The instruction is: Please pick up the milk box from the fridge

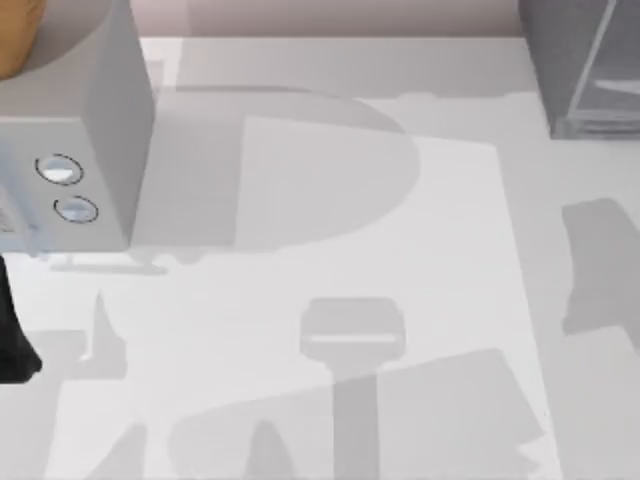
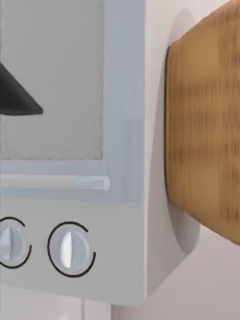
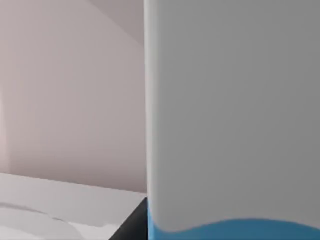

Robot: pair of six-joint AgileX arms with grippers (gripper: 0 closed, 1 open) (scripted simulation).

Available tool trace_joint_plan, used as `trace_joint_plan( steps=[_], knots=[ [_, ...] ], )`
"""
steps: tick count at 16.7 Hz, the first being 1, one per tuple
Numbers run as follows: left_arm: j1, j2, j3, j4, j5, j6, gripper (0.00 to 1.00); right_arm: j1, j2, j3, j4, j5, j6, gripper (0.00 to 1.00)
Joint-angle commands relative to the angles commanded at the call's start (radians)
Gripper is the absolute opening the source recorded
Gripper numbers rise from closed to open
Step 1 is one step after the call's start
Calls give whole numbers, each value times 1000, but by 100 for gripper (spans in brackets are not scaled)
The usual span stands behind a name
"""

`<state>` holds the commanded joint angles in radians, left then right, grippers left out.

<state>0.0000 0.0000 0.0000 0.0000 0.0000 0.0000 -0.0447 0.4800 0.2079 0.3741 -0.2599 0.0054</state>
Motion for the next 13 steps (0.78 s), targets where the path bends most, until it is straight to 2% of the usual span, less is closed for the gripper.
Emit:
trace_joint_plan(
  steps=[8, 13],
  knots=[
    [0, 0, 0, 0, 0, 0, 100, -69, 915, 269, 512, -369, 22, 0],
    [0, 0, 0, 0, 0, 0, 100, -102, 1303, 410, 772, -550, 26, 0]
  ],
)
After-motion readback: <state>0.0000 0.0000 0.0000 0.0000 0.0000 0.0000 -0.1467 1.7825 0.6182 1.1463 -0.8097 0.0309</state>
